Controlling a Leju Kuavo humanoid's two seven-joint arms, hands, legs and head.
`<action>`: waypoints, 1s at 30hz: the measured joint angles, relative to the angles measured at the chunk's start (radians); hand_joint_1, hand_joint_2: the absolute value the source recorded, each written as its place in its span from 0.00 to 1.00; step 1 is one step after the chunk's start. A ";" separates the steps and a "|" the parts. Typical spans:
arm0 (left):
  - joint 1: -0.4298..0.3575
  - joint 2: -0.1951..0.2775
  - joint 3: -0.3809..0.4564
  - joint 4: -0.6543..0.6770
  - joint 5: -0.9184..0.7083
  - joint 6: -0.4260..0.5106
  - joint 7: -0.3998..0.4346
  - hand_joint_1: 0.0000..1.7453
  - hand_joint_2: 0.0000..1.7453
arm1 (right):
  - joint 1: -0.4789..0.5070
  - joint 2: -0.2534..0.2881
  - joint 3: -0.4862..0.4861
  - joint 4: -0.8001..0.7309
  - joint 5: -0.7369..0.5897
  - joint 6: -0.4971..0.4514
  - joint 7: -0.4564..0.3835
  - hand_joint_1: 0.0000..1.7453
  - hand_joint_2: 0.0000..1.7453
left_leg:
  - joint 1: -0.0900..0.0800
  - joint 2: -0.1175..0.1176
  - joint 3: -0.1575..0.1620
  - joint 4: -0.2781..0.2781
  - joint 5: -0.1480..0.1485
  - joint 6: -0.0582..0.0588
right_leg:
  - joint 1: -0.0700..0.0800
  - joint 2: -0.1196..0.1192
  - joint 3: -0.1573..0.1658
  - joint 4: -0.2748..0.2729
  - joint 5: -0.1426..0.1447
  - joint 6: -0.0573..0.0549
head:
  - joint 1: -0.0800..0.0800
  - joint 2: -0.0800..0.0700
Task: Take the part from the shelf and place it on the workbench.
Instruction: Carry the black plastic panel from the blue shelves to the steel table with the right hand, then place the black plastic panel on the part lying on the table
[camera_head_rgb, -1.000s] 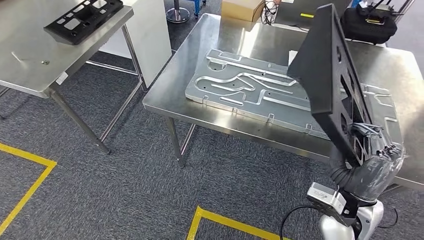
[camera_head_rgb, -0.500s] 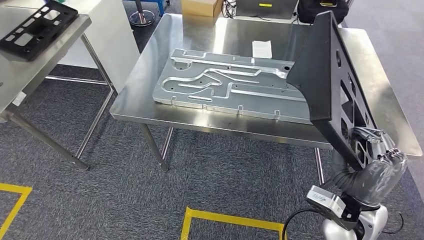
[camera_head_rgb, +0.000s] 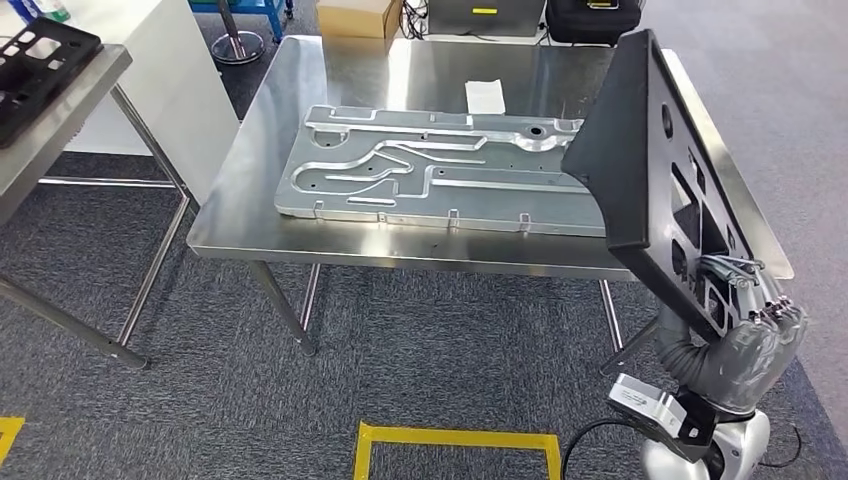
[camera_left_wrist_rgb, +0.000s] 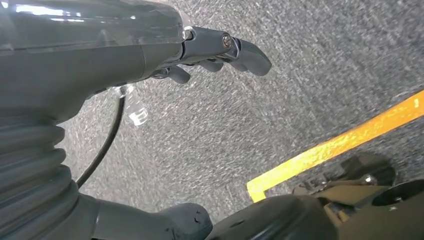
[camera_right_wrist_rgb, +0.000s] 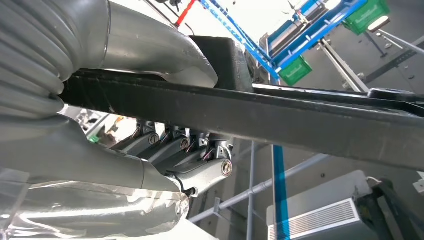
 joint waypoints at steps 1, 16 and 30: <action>0.000 0.000 0.000 0.000 0.000 0.000 0.001 0.00 1.00 | 0.000 0.000 0.000 0.000 -0.002 0.000 0.001 1.00 1.00 | -0.001 0.000 0.000 0.000 0.001 0.002 | -0.001 0.000 0.000 -0.002 0.002 0.003 | 0.000 0.000; 0.000 -0.001 0.021 0.000 0.033 -0.040 -0.009 0.00 1.00 | -0.001 0.003 0.003 0.003 0.024 0.000 0.010 1.00 1.00 | 0.004 0.009 0.033 -0.037 -0.011 0.053 | -0.009 -0.024 -0.041 0.082 -0.016 0.048 | 0.003 0.000; -0.002 0.006 0.040 0.000 0.034 -0.037 -0.002 0.00 1.00 | 0.013 0.005 0.003 0.008 0.029 0.000 0.006 1.00 1.00 | 0.037 0.024 0.067 0.063 -0.058 -0.048 | -0.037 -0.048 -0.069 0.025 0.030 0.026 | 0.008 0.000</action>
